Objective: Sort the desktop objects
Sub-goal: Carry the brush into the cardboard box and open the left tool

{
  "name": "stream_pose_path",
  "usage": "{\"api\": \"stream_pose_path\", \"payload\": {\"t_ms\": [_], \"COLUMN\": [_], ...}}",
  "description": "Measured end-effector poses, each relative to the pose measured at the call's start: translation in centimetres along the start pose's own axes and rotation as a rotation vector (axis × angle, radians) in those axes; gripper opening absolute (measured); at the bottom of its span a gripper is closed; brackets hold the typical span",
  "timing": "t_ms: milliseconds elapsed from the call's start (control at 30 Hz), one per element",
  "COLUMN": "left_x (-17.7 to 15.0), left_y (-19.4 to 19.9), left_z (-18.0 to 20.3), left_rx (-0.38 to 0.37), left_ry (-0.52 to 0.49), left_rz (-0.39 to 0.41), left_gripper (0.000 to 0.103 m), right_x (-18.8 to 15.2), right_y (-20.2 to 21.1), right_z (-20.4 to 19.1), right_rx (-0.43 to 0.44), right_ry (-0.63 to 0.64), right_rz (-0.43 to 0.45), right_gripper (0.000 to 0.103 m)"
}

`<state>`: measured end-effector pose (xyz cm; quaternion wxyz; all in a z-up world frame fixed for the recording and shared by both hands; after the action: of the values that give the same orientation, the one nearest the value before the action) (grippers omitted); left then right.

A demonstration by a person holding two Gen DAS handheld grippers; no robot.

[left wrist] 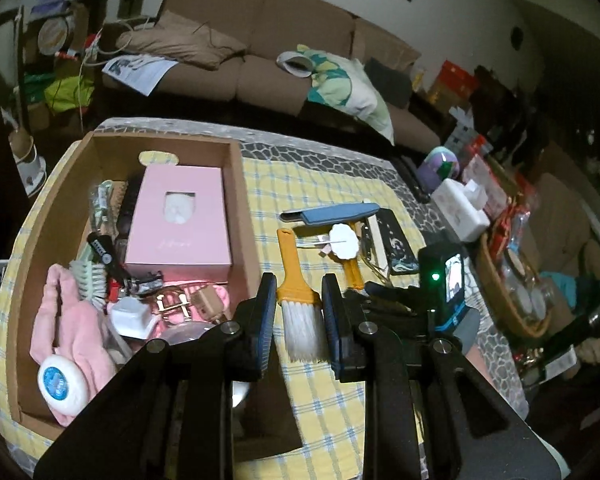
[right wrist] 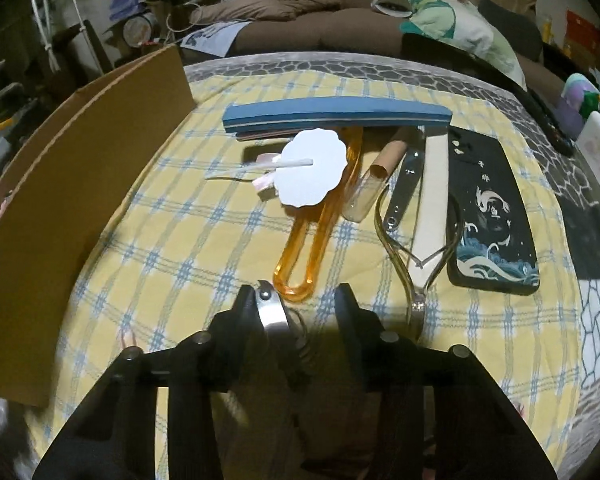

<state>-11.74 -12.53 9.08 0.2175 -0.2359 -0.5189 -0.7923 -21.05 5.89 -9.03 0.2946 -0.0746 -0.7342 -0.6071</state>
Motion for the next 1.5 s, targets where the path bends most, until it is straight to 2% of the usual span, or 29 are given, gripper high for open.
{"api": "stream_pose_path", "payload": {"t_ms": [33,67,133,267,467,667,833,1000,1100,1333,1433,1500], "left_x": [0.1,0.1,0.2,0.3,1.1,0.5,-0.5,-0.6,-0.7,-2.5,-3.1,-2.8], "left_y": [0.2,0.5,1.0,1.7,3.3,3.3,1.9,0.3,-0.9,-3.7,-4.2,-3.8], "left_z": [-0.3,-0.6,-1.4,-2.9,-5.9,-10.6,-13.0,-14.3,-14.6,-14.3,-13.7,-13.5], "left_rx": [0.000,-0.004,-0.011,-0.021,-0.027,0.007,0.013,0.014,0.026,0.081,0.090,0.073], "left_ry": [0.005,0.012,0.021,0.054,0.118,0.183,0.224,0.262,0.268,0.233,0.206,0.214], "left_rz": [0.004,0.006,0.010,0.013,0.042,0.022,-0.017,-0.039,-0.058,-0.142,-0.161,-0.153], "left_gripper": [0.021,0.021,0.021,0.021,0.021,0.021,0.021,0.021,0.021,0.021,0.022,0.029], "right_x": [0.0,0.0,-0.2,0.0,1.7,5.3,7.6,7.6,7.4,6.8,6.5,6.7], "right_y": [0.0,0.2,0.7,3.2,8.6,13.5,13.9,10.1,8.2,5.2,4.6,4.9], "right_z": [-0.1,0.0,0.5,1.4,-0.8,-7.2,-14.5,-19.5,-21.1,-21.3,-20.9,-20.5], "right_rx": [0.010,0.034,0.079,0.218,0.385,0.483,0.568,0.581,0.518,0.322,0.323,0.339], "right_ry": [0.002,-0.007,-0.056,-0.221,-0.332,-0.254,-0.178,-0.139,-0.093,0.035,0.022,-0.010], "right_rz": [-0.001,-0.005,-0.004,0.044,0.153,0.234,0.233,0.155,0.124,0.101,0.085,0.096], "right_gripper": [0.028,0.026,0.011,0.011,0.011,0.011,0.011,0.011,0.011,0.013,0.014,0.019]}}
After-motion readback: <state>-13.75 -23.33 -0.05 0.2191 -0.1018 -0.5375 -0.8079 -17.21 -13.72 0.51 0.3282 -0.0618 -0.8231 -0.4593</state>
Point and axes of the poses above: each gripper's, at about its wrist camera, not at the fingertips, and y roughly against the way its jaws point, z to its right, x to its top, the point moved 10 cm from there along -y, roughly the way its jaws point, and after that the axes turned 3 degrees about -z, right-handed, at the moved point
